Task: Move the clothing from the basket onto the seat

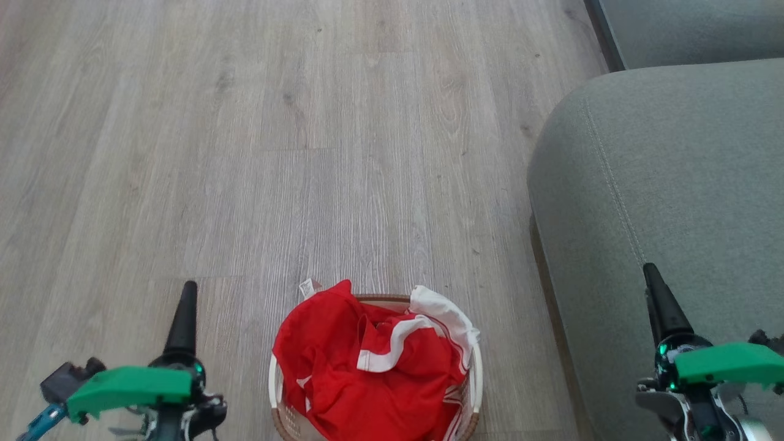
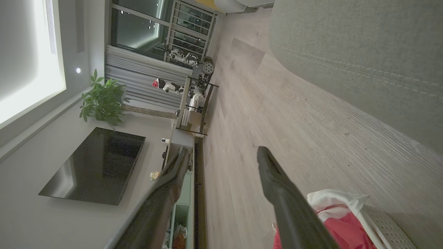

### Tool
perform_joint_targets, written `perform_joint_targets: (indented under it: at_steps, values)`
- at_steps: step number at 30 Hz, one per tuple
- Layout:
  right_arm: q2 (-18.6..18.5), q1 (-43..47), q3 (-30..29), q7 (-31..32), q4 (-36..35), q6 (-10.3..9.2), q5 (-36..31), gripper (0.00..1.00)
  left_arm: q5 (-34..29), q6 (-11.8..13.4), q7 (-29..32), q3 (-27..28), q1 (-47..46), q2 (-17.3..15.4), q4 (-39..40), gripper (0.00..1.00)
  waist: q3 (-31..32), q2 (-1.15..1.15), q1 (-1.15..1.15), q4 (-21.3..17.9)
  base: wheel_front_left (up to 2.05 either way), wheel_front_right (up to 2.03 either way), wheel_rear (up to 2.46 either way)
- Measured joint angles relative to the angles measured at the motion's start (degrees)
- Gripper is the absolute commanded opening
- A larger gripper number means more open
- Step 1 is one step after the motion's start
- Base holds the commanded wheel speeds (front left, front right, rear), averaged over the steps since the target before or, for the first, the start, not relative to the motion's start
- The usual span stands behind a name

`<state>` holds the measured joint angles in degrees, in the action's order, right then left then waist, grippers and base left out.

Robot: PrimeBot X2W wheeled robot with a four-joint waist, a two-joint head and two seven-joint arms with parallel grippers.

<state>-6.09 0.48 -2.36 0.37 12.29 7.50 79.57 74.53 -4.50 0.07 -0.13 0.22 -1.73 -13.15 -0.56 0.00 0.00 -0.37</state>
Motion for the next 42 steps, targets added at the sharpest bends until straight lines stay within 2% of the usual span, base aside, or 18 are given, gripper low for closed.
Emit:
perform_joint_targets:
  at_steps: [5,19,42]
  values:
    - [-0.76,-0.06,0.93,-0.76,-1.12,0.00,-2.60,1.00,-4.04,0.57,-0.66,-1.38,-0.01,0.00,0.58,1.00,0.01,0.00,0.00,-0.04,0.00,0.00,0.00]
    - [-2.74,-0.24,2.79,-3.13,-3.65,0.00,-17.93,1.00,-20.30,4.08,-3.01,-5.63,-0.52,-0.09,1.77,1.00,-0.20,0.00,0.00,-0.07,0.00,0.00,0.00]
    - [-5.23,-0.28,5.58,-6.79,-6.01,0.00,-31.76,1.00,-35.31,7.05,-6.61,-10.00,-1.32,-0.18,4.61,1.00,-0.49,0.00,0.00,0.10,0.00,0.00,0.00]
